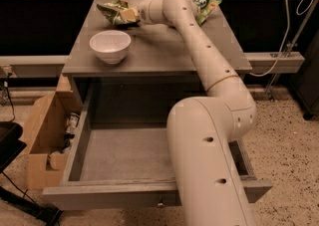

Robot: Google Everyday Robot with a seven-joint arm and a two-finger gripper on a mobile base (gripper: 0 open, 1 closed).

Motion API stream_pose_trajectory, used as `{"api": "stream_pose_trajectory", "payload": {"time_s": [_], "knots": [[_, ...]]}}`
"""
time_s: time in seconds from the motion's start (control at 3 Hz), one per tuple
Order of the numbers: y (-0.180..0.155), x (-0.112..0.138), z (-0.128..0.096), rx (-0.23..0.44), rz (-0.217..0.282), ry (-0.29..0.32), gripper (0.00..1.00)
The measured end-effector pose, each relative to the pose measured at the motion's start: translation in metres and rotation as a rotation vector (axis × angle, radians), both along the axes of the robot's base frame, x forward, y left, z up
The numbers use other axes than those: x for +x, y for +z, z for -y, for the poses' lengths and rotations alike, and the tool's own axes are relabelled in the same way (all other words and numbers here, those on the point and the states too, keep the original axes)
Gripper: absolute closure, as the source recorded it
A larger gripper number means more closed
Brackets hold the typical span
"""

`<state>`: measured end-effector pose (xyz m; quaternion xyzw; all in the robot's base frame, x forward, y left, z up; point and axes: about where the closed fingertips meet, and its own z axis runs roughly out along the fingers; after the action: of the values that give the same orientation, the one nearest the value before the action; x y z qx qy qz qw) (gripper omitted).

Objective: Place green jalapeno chip bag into top drawer

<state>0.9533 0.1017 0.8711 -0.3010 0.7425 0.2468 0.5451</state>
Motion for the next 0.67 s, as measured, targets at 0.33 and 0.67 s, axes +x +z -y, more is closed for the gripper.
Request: {"api": "stream_pose_trajectory", "payload": {"time_s": [0.33, 0.67], "knots": [[-0.0051, 0.0000, -0.0040, -0.003, -0.009, 0.002, 1.00], [-0.0051, 0.0000, -0.0040, -0.003, -0.009, 0.002, 1.00]]}}
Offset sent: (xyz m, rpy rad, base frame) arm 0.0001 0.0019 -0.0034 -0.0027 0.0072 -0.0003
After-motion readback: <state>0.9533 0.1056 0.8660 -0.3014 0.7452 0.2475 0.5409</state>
